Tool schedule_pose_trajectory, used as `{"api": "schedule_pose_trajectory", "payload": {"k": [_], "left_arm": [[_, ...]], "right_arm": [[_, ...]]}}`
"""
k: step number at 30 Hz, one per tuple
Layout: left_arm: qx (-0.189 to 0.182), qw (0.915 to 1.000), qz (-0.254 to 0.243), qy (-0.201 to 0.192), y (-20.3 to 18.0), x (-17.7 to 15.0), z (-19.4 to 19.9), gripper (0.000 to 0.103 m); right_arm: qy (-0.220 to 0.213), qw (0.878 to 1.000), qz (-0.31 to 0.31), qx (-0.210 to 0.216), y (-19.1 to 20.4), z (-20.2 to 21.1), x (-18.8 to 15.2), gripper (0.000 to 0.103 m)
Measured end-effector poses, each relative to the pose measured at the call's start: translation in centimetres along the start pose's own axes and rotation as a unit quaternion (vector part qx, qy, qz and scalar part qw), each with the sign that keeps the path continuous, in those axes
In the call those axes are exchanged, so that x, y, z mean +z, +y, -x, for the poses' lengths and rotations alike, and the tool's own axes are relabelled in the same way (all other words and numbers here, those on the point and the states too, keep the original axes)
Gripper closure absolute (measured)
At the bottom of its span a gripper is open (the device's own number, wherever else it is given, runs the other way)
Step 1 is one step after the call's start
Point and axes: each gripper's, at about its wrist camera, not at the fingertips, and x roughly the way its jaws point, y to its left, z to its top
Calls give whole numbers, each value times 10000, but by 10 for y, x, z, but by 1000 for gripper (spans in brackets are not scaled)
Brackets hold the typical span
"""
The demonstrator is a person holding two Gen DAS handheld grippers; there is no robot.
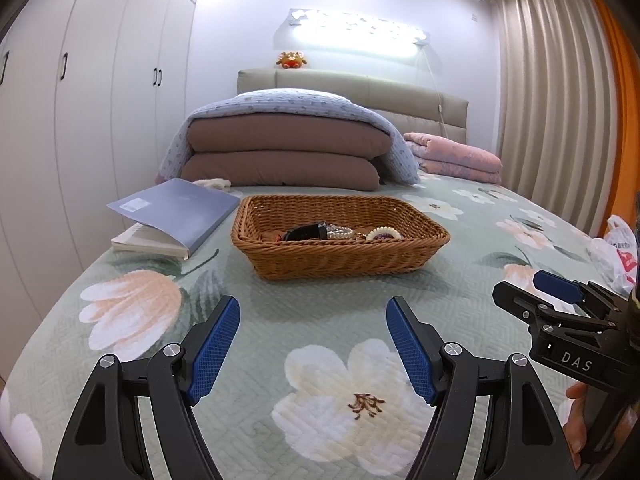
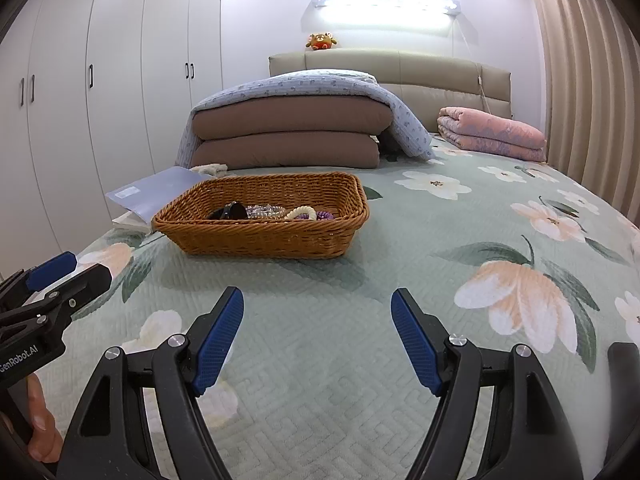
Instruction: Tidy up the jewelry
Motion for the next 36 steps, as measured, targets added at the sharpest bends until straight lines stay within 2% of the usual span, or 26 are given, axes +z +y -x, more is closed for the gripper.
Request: {"api": "schedule_pose_trajectory", "payload": {"k": [29,36], "left_arm": [[-4,10000,16,-2,1,-1,-1,26],[226,9996,-87,-113,-3,-2,2,26]], "right_arm": [[67,10000,15,49,-1,-5,-5,24],[64,10000,15,48,-1,-5,-5,24]]}}
